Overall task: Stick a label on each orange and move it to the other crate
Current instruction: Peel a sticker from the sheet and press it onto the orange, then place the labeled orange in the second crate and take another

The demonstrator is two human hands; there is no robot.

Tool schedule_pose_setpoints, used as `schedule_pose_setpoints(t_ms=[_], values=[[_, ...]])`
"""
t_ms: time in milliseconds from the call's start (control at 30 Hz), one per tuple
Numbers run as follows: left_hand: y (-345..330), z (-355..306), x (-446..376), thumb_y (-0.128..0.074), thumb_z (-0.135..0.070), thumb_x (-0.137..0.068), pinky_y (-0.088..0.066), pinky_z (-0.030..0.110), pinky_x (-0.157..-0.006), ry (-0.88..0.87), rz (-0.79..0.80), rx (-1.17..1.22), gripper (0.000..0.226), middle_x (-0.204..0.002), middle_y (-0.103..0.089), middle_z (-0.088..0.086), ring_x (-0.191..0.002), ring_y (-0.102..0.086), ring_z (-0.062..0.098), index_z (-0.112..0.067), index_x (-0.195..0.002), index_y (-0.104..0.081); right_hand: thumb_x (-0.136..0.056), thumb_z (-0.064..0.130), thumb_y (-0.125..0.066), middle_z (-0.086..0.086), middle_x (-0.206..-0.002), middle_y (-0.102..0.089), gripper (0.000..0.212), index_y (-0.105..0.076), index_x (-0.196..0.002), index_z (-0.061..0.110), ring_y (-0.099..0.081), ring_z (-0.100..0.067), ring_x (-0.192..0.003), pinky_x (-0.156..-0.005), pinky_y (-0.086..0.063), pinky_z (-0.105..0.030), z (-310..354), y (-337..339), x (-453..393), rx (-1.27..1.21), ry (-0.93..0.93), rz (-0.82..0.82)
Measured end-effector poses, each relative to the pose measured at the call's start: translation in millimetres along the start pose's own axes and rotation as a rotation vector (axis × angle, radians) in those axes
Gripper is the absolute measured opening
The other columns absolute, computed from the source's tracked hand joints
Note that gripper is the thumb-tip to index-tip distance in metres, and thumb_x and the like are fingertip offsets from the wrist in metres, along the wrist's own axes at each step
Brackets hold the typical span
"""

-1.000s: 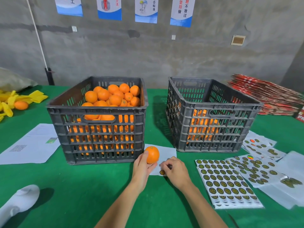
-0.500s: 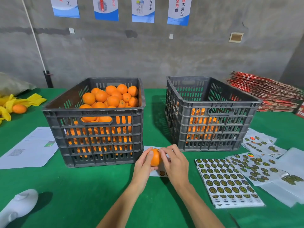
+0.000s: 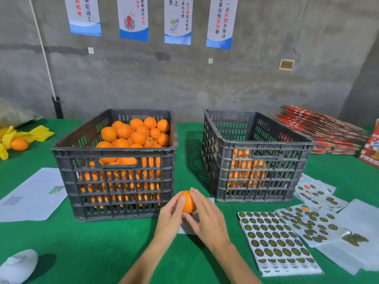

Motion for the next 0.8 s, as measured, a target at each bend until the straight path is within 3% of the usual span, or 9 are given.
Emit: schedule_pose_setpoints(t_ms=[100, 233, 300, 367, 500, 533, 600, 700, 800], values=[[1, -36, -5, -0.058, -0.061, -0.096, -0.057, 0.032, -0.097, -0.109, 0.104, -0.114, 0.054, -0.119, -0.073, -0.011, -0.11, -0.07, 0.008, -0.041, -0.145, -0.051, -0.093, 0.053, -0.065, 0.001, -0.15, -0.054, 0.067, -0.05, -0.146, 0.014, -0.061, -0.016, -0.127, -0.098, -0.056, -0.033, -4, 23, -25, -0.085, -0.048, -0.075], [0, -109, -23, -0.056, -0.065, -0.092, -0.058, 0.029, -0.091, -0.323, 0.155, -0.385, 0.06, -0.118, -0.07, -0.022, -0.11, -0.066, -0.003, -0.044, -0.147, -0.045, -0.095, 0.045, -0.067, -0.006, -0.15, -0.053, 0.065, -0.05, -0.146, 0.008, -0.063, -0.022, -0.123, -0.094, -0.057, -0.036, -10, 64, -76, -0.031, 0.021, -0.244], [4, -149, -31, -0.056, -0.043, -0.099, -0.056, 0.025, -0.094, -0.565, 0.059, -0.61, 0.038, -0.123, -0.065, -0.025, -0.113, -0.062, -0.004, -0.037, -0.137, -0.058, -0.092, 0.043, -0.072, -0.007, -0.15, -0.054, 0.068, -0.05, -0.146, 0.008, -0.065, -0.025, -0.119, -0.092, -0.057, -0.038, -14, 84, -103, 0.023, 0.011, -0.312], [9, -182, -35, -0.057, -0.02, -0.1, -0.054, 0.025, -0.091, -0.833, -0.076, -0.808, 0.025, -0.119, -0.066, -0.016, -0.109, -0.06, 0.002, -0.026, -0.122, -0.068, -0.091, 0.043, -0.074, -0.007, -0.148, -0.055, 0.069, -0.049, -0.146, 0.01, -0.068, -0.027, -0.109, -0.085, -0.058, -0.041, -20, 102, -127, 0.088, -0.013, -0.355], [29, -233, -40, -0.062, -0.016, -0.094, -0.05, 0.021, -0.064, -1.054, -0.383, -0.867, 0.016, -0.091, -0.068, -0.014, -0.084, -0.058, 0.003, -0.025, -0.098, -0.074, -0.093, 0.045, -0.072, -0.006, -0.15, -0.054, 0.068, -0.049, -0.147, 0.012, -0.07, -0.031, -0.097, -0.08, -0.057, -0.043, -43, 126, -157, 0.234, -0.115, -0.331], [37, -243, -47, -0.061, -0.019, -0.094, -0.049, 0.022, -0.062, -1.003, -0.433, -0.882, 0.015, -0.088, -0.067, -0.014, -0.082, -0.057, 0.004, -0.027, -0.096, -0.073, -0.095, 0.046, -0.068, -0.005, -0.152, -0.052, 0.067, -0.047, -0.149, 0.012, -0.069, -0.031, -0.101, -0.082, -0.055, -0.043, -50, 129, -161, 0.271, -0.149, -0.31], [59, -255, -73, -0.06, -0.023, -0.094, -0.052, 0.032, -0.067, -0.736, -0.43, -0.991, 0.015, -0.092, -0.069, -0.009, -0.091, -0.062, 0.014, -0.029, -0.098, -0.072, -0.099, 0.047, -0.061, -0.003, -0.157, -0.045, 0.066, -0.041, -0.152, 0.013, -0.064, -0.031, -0.109, -0.086, -0.053, -0.043, -63, 131, -166, 0.316, -0.229, -0.262], [97, -245, -115, -0.059, -0.018, -0.094, -0.055, 0.039, -0.083, -0.174, -0.203, -1.254, 0.022, -0.116, -0.069, 0.005, -0.109, -0.064, 0.028, -0.022, -0.112, -0.072, -0.102, 0.043, -0.055, -0.006, -0.16, -0.038, 0.065, -0.035, -0.155, 0.011, -0.059, -0.033, -0.116, -0.089, -0.051, -0.043, -75, 129, -168, 0.33, -0.351, -0.219], [118, -223, -130, -0.059, -0.022, -0.096, -0.049, 0.039, -0.077, 0.262, 0.045, -1.409, 0.017, -0.107, -0.064, 0.011, -0.098, -0.061, 0.03, -0.008, -0.102, -0.067, -0.107, 0.036, -0.045, -0.012, -0.163, -0.032, 0.052, -0.04, -0.152, 0.011, -0.057, -0.035, -0.123, -0.097, -0.046, -0.046, -83, 119, -168, 0.383, -0.435, -0.157]])
Point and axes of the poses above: each hand's wrist, its own x-axis away from the middle knuckle, its own y-axis out of the back of the hand, z = x × y, the point moved 4 cm from there along -x, towards the middle knuckle
